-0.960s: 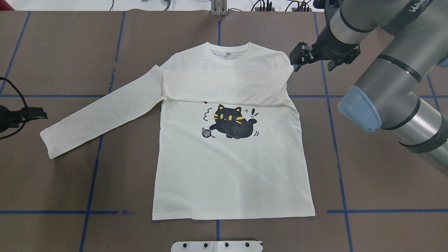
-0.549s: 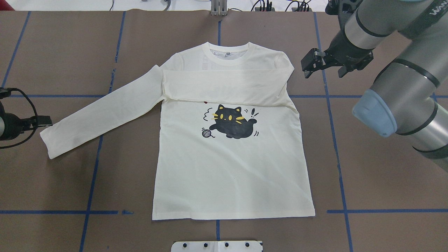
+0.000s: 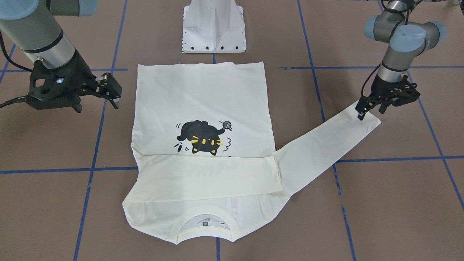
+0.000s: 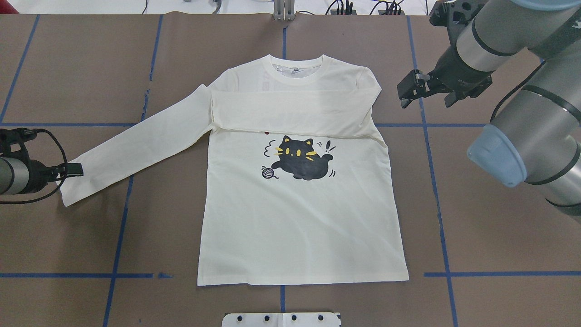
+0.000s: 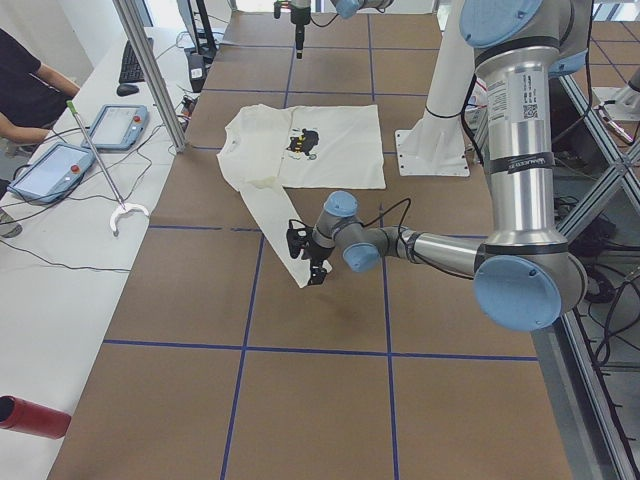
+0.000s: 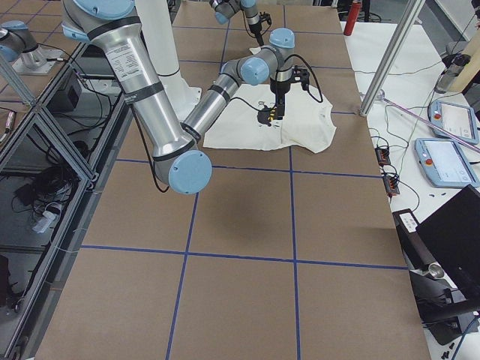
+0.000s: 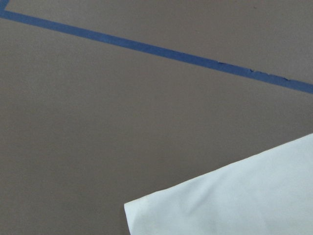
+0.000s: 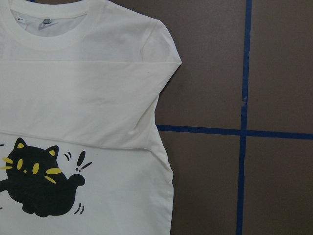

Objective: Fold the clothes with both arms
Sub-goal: 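Lower the left gripper onto the other sleeve cuff and grasp it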

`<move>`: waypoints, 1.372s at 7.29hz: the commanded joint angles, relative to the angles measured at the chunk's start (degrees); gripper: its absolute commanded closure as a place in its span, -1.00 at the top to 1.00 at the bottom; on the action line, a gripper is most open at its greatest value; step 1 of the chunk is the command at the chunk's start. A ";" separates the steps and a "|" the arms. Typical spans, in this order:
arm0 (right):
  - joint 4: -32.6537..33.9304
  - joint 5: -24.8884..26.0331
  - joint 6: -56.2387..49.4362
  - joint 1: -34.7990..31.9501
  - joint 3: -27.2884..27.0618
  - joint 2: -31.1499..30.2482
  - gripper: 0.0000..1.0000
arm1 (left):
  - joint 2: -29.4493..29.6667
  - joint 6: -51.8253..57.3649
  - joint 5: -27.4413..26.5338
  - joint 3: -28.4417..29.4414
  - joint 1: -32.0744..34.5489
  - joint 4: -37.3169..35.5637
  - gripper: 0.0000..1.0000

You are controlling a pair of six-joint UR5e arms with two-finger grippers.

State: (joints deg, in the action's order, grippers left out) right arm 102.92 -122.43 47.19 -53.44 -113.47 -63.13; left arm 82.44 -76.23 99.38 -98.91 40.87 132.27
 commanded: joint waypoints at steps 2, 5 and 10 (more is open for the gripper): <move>0.00 -0.09 0.09 0.09 -0.09 0.11 1.00 | -0.61 -0.06 -0.41 0.21 -0.35 0.00 0.89; 0.00 -0.09 0.09 0.09 0.00 0.11 1.00 | -1.67 -0.06 -0.41 0.12 -0.35 0.00 0.83; 0.00 -0.09 0.09 0.09 0.00 0.11 1.00 | -1.49 -0.32 0.02 0.12 -0.70 0.00 0.72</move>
State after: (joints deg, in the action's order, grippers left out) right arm 102.92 -122.52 47.28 -53.35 -113.43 -63.02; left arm 80.91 -76.48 99.30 -98.79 40.25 132.28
